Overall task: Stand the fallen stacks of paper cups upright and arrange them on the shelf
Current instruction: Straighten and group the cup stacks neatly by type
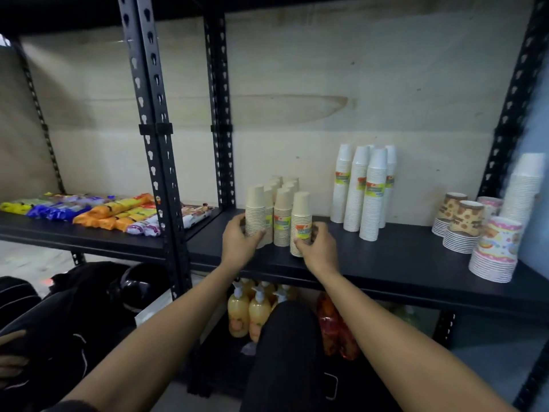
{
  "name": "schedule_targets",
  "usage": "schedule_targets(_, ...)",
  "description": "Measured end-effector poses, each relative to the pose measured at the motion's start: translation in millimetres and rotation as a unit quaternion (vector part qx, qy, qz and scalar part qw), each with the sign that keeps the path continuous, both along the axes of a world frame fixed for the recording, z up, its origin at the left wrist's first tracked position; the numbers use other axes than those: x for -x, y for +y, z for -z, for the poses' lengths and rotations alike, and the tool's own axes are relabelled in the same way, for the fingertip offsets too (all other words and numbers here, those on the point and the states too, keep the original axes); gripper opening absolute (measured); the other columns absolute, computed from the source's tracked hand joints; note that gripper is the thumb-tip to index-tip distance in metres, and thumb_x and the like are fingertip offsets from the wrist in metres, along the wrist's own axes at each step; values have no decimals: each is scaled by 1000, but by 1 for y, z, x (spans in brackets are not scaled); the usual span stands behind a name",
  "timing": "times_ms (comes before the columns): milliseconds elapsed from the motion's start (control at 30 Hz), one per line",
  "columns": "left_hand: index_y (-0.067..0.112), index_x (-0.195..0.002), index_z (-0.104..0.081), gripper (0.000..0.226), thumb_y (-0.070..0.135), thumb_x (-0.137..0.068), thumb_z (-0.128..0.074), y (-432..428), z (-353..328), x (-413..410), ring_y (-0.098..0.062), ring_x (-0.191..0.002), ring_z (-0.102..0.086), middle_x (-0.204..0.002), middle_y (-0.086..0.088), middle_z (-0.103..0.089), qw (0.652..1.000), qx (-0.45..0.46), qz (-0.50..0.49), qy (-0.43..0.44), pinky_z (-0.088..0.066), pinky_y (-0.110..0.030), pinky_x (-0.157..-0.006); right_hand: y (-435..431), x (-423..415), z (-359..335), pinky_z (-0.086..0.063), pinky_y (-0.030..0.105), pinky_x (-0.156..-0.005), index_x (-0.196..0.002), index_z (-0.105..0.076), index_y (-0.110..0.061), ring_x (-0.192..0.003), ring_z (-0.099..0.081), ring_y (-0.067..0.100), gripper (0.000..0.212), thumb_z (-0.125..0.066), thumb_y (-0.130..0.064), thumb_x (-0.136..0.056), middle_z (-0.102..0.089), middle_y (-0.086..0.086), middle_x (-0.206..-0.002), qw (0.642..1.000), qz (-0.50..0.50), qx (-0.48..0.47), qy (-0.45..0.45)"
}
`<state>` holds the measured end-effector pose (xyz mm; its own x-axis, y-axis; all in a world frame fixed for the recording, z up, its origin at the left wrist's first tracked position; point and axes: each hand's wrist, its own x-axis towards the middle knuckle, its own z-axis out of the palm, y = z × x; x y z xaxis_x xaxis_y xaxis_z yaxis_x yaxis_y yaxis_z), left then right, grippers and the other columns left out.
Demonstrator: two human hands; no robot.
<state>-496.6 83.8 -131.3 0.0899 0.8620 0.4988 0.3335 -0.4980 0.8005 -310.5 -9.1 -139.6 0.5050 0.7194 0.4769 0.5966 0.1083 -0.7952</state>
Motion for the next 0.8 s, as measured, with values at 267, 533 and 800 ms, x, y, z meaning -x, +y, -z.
schedule_targets(267, 17, -130, -56, 65, 44, -78, -84, 14, 17, 6, -13, -110, -62, -124, 2, -64, 1000, 18, -6, 21, -53, -31, -92, 14, 19, 9, -51, 30, -85, -122, -51, -13, -105, -64, 18, 49, -79, -28, -85, -65, 5, -120, 1000, 1, -3, -3)
schedule_targets(533, 19, -123, -48, 69, 44, -73, -88, 16, 16, -3, -9, -104, -57, -117, 8, -58, 999, 43, 24, 22, -46, -26, -85, 22, 18, 12, -53, 32, -87, -122, -52, -15, -106, -64, 18, 51, -82, -30, -83, -64, 4, -119, 1000, 9, -13, -19)
schedule_targets(800, 28, -142, -29, 68, 27, -88, -72, 26, 23, 15, -15, -118, -60, -126, 3, -62, 987, 104, 124, 21, -48, -38, -105, 29, 14, 19, -56, 40, -92, -125, -49, -19, -110, -62, 19, 55, -82, -34, -83, -62, 4, -122, 999, 3, -12, -34)
